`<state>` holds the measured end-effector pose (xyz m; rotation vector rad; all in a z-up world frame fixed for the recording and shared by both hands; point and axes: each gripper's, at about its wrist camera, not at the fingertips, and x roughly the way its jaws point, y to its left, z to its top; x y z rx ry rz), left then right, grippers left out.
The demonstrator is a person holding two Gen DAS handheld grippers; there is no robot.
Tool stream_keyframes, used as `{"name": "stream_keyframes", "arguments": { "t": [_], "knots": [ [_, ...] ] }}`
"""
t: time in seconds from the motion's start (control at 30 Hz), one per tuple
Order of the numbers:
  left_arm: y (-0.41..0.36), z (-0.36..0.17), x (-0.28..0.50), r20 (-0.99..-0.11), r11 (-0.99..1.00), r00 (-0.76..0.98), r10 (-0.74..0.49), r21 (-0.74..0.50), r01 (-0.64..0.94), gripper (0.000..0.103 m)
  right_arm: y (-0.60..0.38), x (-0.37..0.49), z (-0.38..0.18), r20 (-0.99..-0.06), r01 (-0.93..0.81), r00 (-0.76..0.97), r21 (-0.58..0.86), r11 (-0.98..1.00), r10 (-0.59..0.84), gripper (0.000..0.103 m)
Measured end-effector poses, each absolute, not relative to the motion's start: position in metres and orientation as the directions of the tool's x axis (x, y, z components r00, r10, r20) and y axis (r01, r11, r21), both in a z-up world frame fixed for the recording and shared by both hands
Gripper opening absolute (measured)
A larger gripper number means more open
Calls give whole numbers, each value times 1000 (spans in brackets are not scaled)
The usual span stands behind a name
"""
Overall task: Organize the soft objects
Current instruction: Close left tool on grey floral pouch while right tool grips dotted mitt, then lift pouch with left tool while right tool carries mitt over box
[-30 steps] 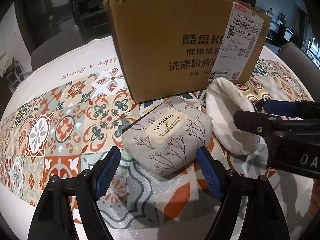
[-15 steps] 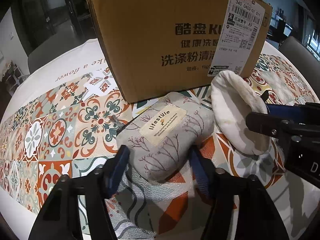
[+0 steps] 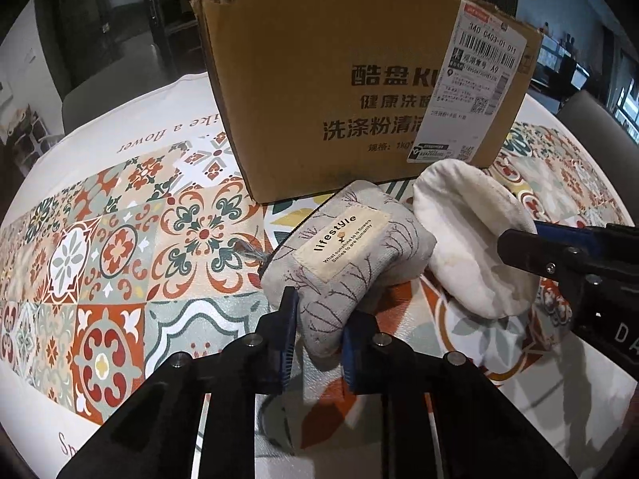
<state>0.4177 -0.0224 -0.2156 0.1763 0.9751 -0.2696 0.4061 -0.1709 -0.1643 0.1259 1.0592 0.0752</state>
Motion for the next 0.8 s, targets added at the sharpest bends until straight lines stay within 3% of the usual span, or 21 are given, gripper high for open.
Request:
{"name": "stream_keyframes", "arguments": {
  "t": [0.8],
  "knots": [
    [-8,-141,371,-747,980,641,-179,-77,184,19,-183,370,-112,-788,-5,597,188,982,154,16]
  ]
}}
